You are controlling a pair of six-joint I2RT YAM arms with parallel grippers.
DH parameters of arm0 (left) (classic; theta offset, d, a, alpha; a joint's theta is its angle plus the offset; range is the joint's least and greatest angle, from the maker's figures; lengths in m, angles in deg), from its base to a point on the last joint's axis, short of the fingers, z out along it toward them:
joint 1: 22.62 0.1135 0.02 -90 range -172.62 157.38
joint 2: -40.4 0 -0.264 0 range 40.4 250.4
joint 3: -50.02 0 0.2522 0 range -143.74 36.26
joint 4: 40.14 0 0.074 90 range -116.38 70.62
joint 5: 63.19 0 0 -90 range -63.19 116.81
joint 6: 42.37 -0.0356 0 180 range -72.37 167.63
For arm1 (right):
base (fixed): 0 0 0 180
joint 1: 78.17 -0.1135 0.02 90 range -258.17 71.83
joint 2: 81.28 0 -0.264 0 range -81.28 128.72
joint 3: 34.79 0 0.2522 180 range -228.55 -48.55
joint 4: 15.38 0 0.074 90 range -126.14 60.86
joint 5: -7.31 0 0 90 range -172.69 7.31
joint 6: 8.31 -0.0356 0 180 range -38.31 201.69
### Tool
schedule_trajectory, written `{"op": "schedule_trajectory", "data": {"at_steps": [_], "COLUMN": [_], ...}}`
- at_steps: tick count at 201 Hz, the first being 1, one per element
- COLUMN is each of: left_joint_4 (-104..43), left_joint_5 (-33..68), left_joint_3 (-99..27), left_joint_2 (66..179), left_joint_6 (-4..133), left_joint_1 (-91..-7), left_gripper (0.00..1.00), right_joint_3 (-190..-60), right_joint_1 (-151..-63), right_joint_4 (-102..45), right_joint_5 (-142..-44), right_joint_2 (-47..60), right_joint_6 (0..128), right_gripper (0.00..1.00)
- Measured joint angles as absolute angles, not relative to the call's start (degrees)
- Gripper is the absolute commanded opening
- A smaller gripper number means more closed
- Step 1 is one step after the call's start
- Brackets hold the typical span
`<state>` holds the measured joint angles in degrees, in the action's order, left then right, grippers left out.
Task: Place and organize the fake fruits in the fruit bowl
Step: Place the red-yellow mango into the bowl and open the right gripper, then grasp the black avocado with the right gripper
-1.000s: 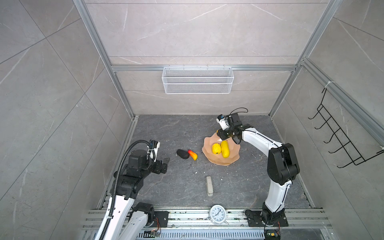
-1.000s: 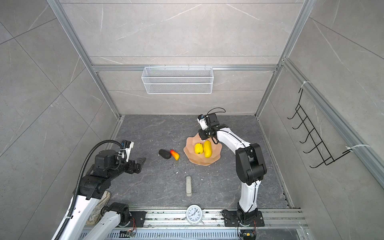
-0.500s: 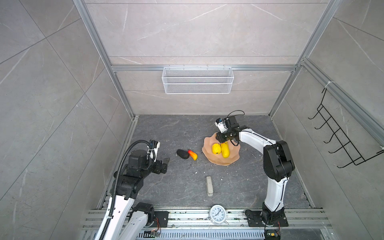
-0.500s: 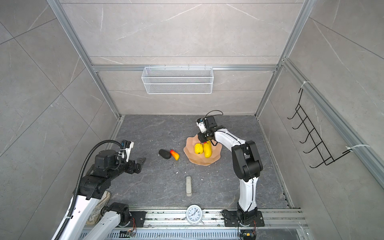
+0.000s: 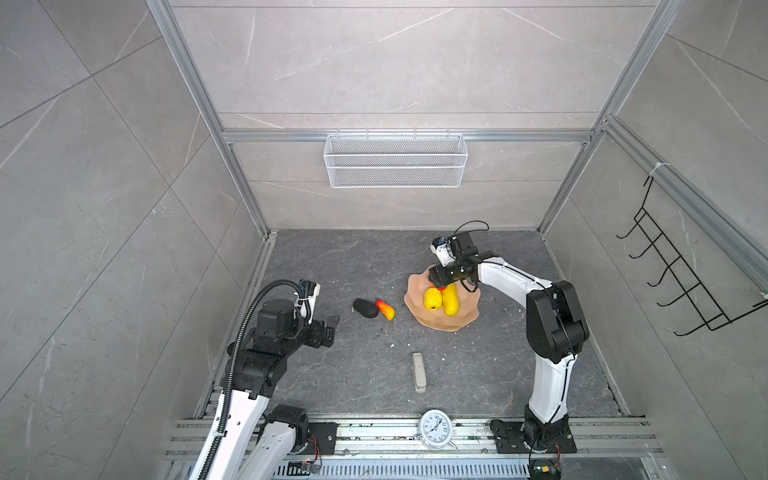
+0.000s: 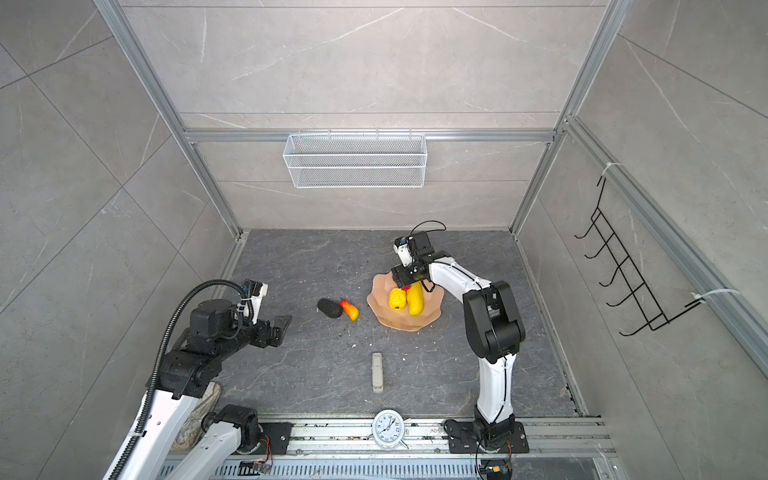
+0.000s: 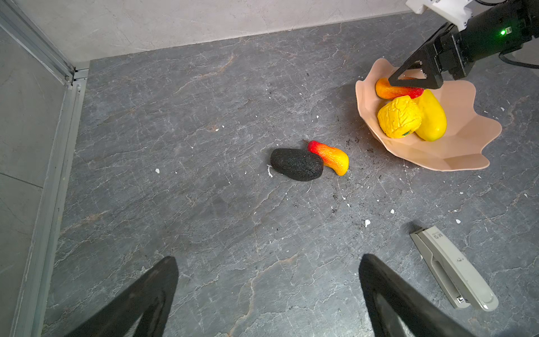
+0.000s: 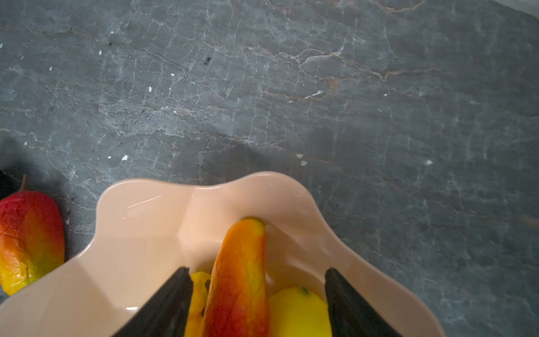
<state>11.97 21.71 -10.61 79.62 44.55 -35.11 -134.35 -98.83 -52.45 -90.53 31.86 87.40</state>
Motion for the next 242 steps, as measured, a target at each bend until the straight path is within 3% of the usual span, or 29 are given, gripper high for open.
{"op": "schedule_trajectory", "data": {"at_steps": [20, 85, 120, 160, 211, 242], "left_joint_4": [12.0, 12.0, 12.0, 12.0, 12.0, 12.0], "left_joint_5": [21.7, 21.7, 21.7, 21.7, 21.7, 21.7], "left_joint_3": [-10.6, -10.6, -10.6, -10.6, -10.6, -10.6], "left_joint_2": [79.8, 80.1, 80.1, 80.1, 79.6, 79.3], "left_joint_6": [44.6, 44.6, 44.6, 44.6, 44.6, 44.6], "left_joint_1": [-35.1, -34.8, -34.8, -34.8, -34.7, -34.7], "left_gripper": [1.0, 1.0, 1.0, 1.0, 1.0, 1.0], "right_joint_3": [-134.4, -137.8, -141.1, -147.7, -157.9, -161.7], "right_joint_1": [-99.5, -115.6, -124.1, -127.7, -127.5, -127.5], "right_joint_4": [-53.3, -56.1, -58.0, -58.6, -60.3, -61.4], "right_joint_5": [-90.1, -89.6, -90.2, -91.2, -90.8, -90.7], "right_joint_2": [28.9, 22.7, 28.0, 39.2, 49.9, 52.8], "right_joint_6": [87.6, 91.5, 92.4, 91.5, 90.0, 89.6], "right_gripper": [1.0, 1.0, 1.0, 1.0, 0.92, 0.76]}}
